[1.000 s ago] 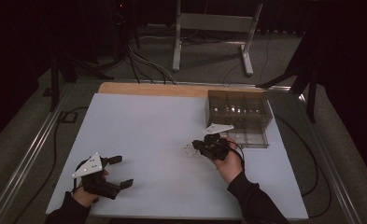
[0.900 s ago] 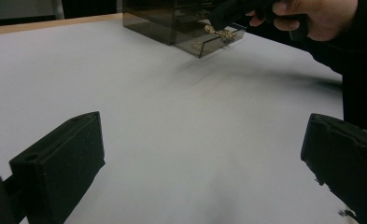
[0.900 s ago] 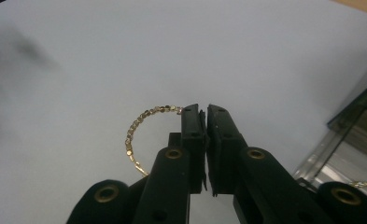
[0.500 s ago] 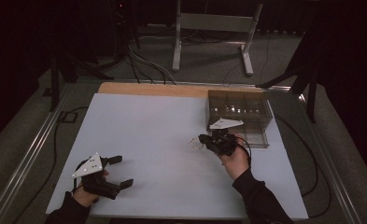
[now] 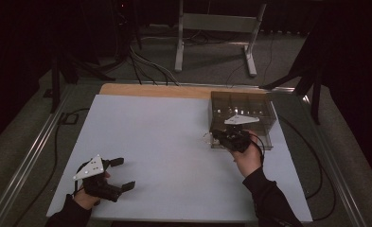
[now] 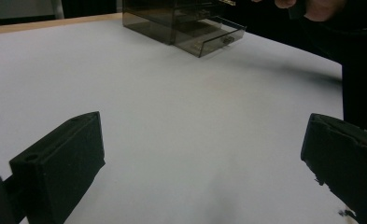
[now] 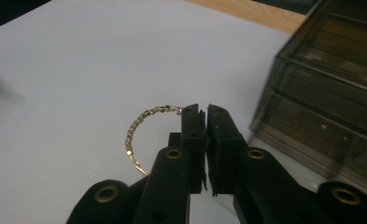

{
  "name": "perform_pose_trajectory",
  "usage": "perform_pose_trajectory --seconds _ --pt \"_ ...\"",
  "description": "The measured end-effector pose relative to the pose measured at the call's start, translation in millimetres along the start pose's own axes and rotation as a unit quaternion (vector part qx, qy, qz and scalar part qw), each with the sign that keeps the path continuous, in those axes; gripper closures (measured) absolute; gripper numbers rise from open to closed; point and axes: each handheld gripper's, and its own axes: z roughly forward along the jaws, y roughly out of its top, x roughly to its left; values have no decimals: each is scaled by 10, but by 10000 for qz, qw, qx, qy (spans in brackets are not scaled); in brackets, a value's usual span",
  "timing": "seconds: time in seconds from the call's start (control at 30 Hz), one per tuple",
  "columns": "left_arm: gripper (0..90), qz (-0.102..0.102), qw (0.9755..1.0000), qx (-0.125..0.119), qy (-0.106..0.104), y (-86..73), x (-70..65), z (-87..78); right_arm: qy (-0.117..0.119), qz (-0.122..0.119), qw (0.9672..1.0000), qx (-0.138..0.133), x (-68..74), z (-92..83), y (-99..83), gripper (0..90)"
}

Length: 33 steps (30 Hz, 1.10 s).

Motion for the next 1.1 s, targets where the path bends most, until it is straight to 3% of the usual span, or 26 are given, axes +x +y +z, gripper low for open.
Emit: perform_pose_trajectory --seconds 0.33,0.7,1.1 --pt "5 1 10000 1 4 1 1 0 -262 201 9995 3 -230 -41 -15 868" --pt "5 -7 10000 -7 8 1 1 -3 -449 376 9983 56 -389 0 -54 868" --pt "5 9 10000 5 7 -1 1 -4 -534 625 9963 268 -543 208 -169 868"
